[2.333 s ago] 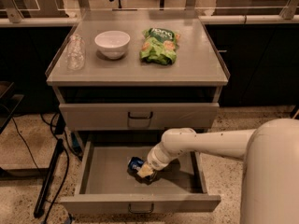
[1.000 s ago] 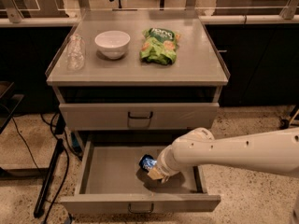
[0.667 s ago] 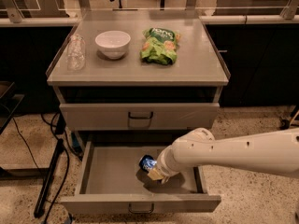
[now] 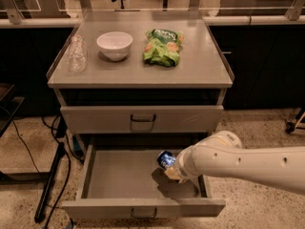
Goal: Pick pepsi can from middle drawer and place on counter
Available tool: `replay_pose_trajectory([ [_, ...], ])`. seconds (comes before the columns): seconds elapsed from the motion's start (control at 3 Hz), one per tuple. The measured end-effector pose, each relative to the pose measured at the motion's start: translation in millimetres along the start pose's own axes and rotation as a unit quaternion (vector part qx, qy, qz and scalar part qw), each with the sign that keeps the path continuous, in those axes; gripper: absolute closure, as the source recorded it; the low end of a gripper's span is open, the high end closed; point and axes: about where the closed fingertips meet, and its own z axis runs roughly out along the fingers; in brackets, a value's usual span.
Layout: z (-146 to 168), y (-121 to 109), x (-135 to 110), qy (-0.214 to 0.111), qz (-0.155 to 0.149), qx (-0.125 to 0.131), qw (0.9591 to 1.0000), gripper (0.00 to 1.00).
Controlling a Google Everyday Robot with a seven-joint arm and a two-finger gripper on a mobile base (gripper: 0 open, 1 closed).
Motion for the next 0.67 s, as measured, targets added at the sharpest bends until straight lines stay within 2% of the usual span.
replay_pose_trajectory([
  [0.33, -38.7, -17.4, 7.7, -0.017, 0.022, 0.045, 0.9986, 1.00],
  [0.67, -47.4, -20.0, 5.4, -0.021, 0.025, 0.054, 0.9980, 1.00],
])
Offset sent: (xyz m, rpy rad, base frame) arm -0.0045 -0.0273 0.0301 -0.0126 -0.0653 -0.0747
